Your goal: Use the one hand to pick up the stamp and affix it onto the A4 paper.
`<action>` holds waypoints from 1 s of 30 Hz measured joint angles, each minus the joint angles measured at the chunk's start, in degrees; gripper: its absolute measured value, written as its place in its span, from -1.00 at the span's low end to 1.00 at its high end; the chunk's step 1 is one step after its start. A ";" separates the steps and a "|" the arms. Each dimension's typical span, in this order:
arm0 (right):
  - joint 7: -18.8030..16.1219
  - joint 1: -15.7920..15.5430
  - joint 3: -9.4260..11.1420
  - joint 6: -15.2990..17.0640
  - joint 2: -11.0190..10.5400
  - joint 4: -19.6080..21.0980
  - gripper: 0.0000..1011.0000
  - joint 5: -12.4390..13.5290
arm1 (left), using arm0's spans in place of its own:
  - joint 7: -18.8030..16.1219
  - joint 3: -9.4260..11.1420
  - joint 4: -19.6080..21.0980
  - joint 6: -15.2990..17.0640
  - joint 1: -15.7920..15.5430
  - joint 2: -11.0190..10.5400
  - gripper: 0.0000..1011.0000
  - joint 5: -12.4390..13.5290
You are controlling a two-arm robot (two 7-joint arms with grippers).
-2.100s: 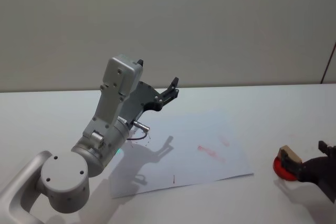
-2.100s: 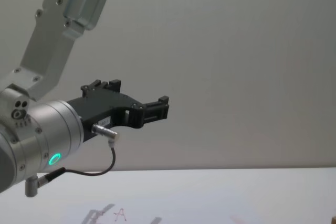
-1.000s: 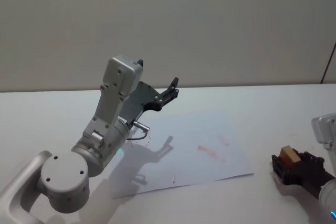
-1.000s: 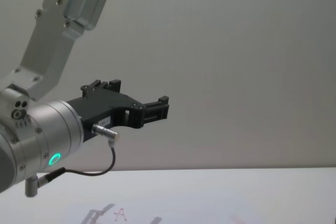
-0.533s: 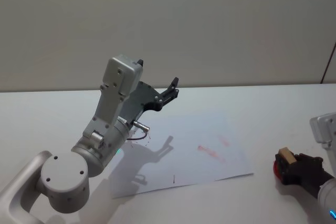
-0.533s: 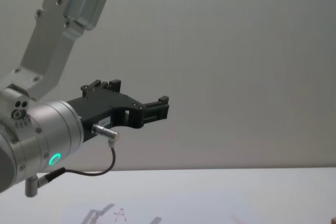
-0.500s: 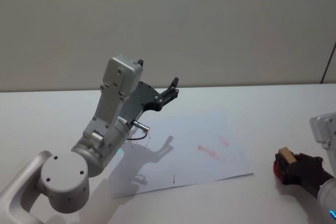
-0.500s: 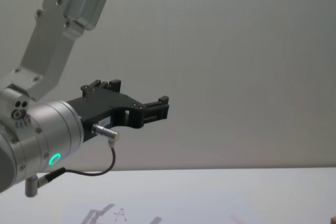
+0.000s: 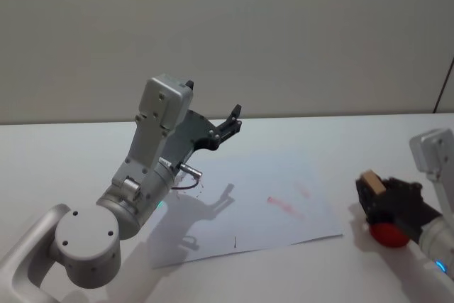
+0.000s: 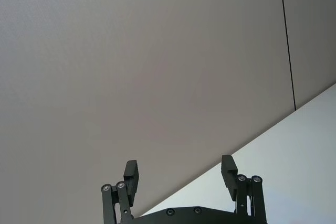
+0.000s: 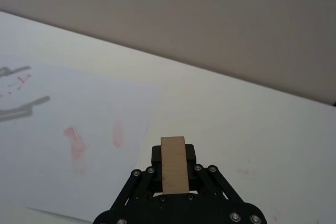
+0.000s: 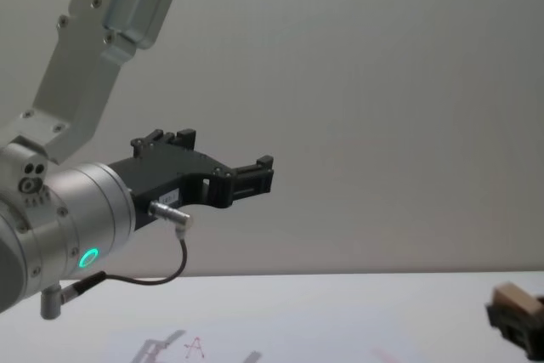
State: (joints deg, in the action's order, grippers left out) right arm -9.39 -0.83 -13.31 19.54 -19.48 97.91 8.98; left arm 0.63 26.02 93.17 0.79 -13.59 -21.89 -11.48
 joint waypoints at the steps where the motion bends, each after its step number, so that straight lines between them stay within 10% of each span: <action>1: -0.36 0.38 -0.07 -0.25 0.14 0.00 -0.57 -0.15 | 0.00 0.00 0.00 0.00 0.00 0.00 0.98 0.00; 15: -10.11 7.79 -1.85 -2.78 4.00 -5.00 -0.57 -1.98 | 0.00 0.00 0.00 0.00 0.00 0.00 0.98 0.00; 30: -16.88 14.34 -4.14 2.33 8.13 -14.30 -0.57 -2.96 | 0.00 0.00 0.00 0.00 0.00 0.00 0.98 0.00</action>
State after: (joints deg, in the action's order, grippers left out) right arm -26.26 13.51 -17.46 21.87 -11.35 83.61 6.02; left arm 0.63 26.02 93.18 0.80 -13.59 -21.89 -11.48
